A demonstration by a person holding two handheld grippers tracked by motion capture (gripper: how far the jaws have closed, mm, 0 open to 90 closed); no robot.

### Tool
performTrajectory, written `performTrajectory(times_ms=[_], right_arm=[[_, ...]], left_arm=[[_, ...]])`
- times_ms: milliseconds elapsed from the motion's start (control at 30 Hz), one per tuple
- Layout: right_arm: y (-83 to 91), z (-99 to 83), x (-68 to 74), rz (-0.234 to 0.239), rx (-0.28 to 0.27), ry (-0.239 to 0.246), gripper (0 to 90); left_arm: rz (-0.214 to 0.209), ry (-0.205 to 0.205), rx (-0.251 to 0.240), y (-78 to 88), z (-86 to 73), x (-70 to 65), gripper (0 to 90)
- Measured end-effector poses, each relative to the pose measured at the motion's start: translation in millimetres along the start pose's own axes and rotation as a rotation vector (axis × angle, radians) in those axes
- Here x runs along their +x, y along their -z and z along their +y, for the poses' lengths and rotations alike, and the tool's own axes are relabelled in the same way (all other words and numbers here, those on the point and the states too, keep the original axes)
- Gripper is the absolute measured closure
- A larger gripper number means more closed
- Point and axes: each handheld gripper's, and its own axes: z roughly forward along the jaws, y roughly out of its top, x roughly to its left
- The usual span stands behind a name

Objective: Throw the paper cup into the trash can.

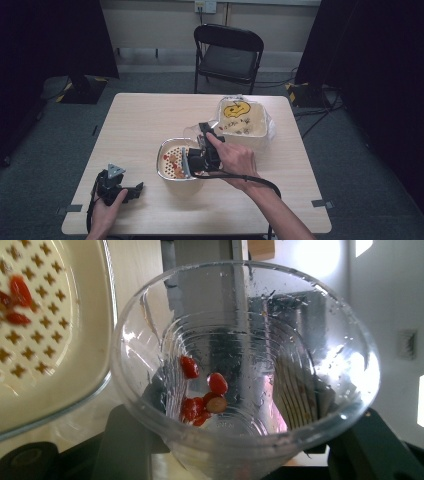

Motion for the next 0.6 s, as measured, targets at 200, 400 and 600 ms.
performTrajectory(times_ms=[200,400,600], right_arm=[[-4.6,-18.4,-17.1,0.120,-0.080,-0.467,47.6],[-6.8,-42.4,-32.0,0.198,-0.192,-0.830,48.3],[-8.3,-57.6,-36.5,0.231,-0.256,-1.038,47.8]], left_arm=[[0.000,0.000,0.000,0.0,0.0,0.0,0.0],[0.000,0.000,0.000,0.0,0.0,0.0,0.0],[0.000,0.000,0.000,0.0,0.0,0.0,0.0]])
